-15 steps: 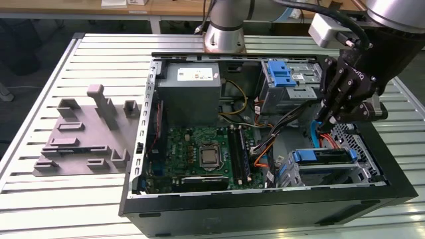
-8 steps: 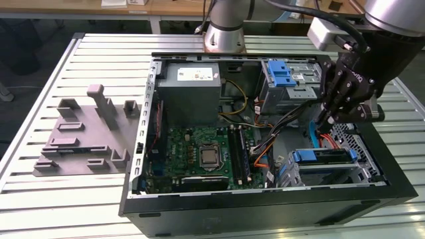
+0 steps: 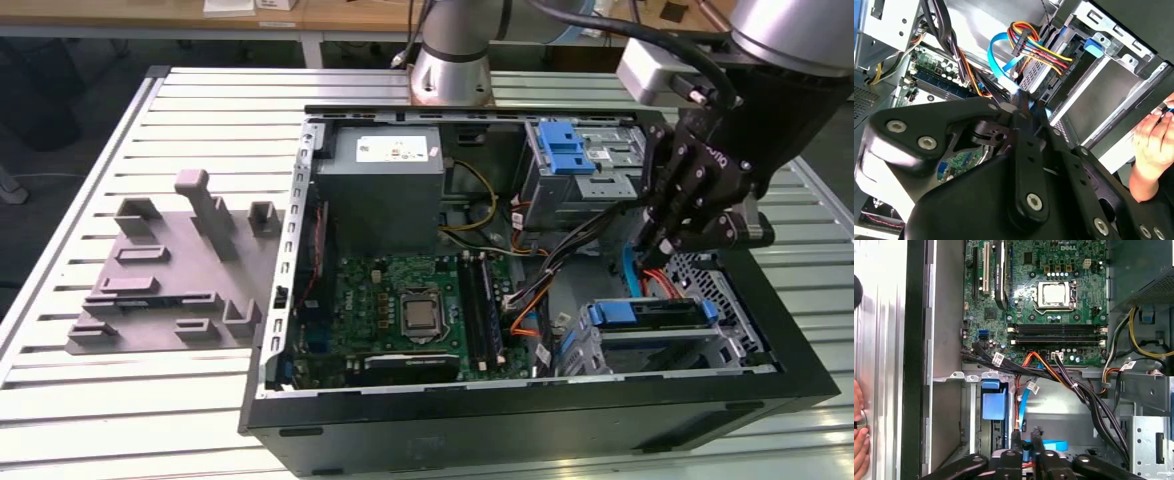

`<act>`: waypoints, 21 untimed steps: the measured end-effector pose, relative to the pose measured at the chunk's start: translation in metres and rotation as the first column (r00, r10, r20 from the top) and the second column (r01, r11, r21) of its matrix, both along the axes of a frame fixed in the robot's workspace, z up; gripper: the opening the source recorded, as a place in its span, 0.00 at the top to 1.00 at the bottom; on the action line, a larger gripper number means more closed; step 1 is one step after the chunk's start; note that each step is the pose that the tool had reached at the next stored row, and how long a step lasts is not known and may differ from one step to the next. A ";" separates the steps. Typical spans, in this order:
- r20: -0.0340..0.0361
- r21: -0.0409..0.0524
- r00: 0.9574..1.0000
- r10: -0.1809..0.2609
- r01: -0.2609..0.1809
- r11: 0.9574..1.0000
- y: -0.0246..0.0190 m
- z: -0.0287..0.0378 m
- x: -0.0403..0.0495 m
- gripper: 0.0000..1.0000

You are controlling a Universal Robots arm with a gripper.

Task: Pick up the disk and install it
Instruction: 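Insert the second disk wire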

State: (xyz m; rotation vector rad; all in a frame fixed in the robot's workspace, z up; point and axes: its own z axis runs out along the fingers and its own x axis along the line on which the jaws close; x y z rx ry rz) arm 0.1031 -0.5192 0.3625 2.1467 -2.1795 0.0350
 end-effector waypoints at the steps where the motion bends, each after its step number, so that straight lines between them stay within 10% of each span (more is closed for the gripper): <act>1: 0.000 -0.002 1.000 0.000 0.000 1.000 0.0000 -0.0003 0.0000 0.77; 9: 0.000 -0.004 1.000 0.000 0.000 1.000 -0.0001 -0.0035 0.0002 0.84; 13: 0.000 0.045 1.000 0.000 0.000 0.999 -0.0006 -0.0046 0.0016 0.84; 21: 0.000 0.046 1.000 0.000 0.000 0.999 -0.0150 -0.0130 0.0017 0.84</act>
